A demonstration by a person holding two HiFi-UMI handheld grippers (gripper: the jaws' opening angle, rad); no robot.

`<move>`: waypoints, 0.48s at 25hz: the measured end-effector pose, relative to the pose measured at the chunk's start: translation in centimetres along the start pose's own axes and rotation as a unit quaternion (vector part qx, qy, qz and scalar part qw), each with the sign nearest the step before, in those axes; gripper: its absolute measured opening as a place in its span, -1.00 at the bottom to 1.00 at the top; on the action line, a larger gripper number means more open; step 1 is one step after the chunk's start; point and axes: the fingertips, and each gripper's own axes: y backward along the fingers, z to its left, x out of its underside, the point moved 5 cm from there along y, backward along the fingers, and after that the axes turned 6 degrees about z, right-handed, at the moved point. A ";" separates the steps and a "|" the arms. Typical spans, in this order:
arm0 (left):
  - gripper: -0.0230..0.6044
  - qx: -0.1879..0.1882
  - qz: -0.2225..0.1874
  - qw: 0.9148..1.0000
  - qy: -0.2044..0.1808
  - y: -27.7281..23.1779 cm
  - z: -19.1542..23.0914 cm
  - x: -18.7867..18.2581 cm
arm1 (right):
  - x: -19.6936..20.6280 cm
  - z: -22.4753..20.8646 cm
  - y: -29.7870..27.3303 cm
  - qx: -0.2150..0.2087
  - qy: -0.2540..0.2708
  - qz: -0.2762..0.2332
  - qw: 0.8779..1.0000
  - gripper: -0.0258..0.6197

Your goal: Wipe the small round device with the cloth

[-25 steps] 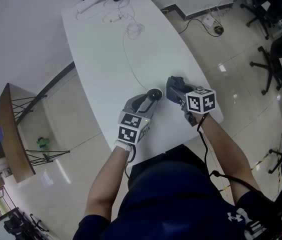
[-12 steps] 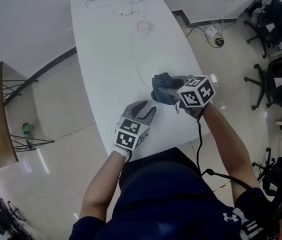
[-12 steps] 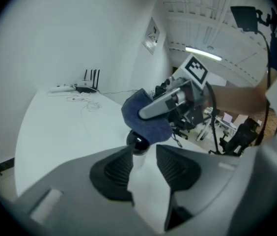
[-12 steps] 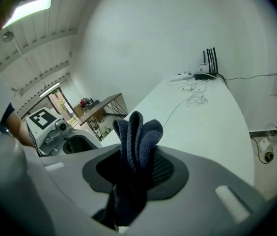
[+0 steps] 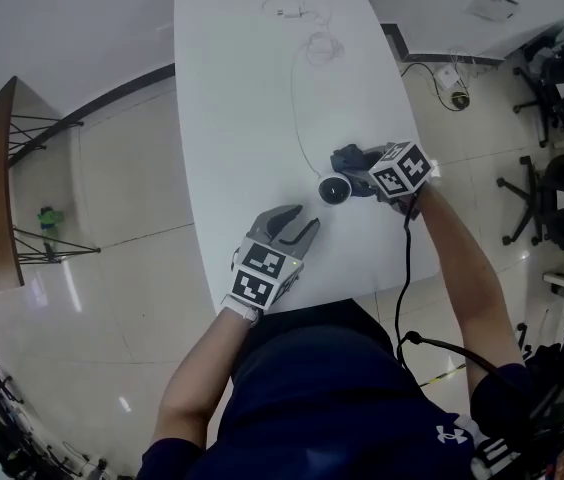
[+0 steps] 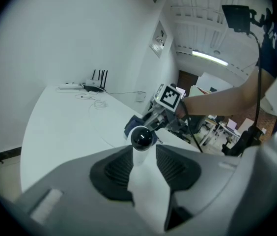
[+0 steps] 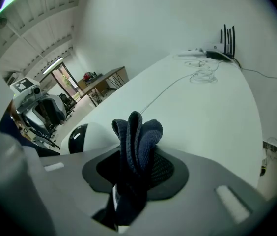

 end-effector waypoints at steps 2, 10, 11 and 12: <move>-0.46 0.013 -0.001 0.999 0.031 0.4 -0.3 0.1 | 0.6 -0.5 -1.4 -0.007 -0.009 0.006 1.000 -0.56; -0.47 0.045 -0.002 0.998 0.052 -0.5 -0.6 -0.2 | -0.7 0.6 4.3 0.030 -0.013 -0.084 0.996 -0.56; -0.47 0.048 -0.002 0.998 0.050 -0.6 -0.6 -0.3 | -1.3 1.3 6.0 0.037 0.002 -0.101 0.994 -0.56; -0.47 0.050 -0.003 0.998 0.049 -0.6 -0.6 -0.4 | -1.9 2.1 7.6 0.041 0.019 -0.117 0.992 -0.56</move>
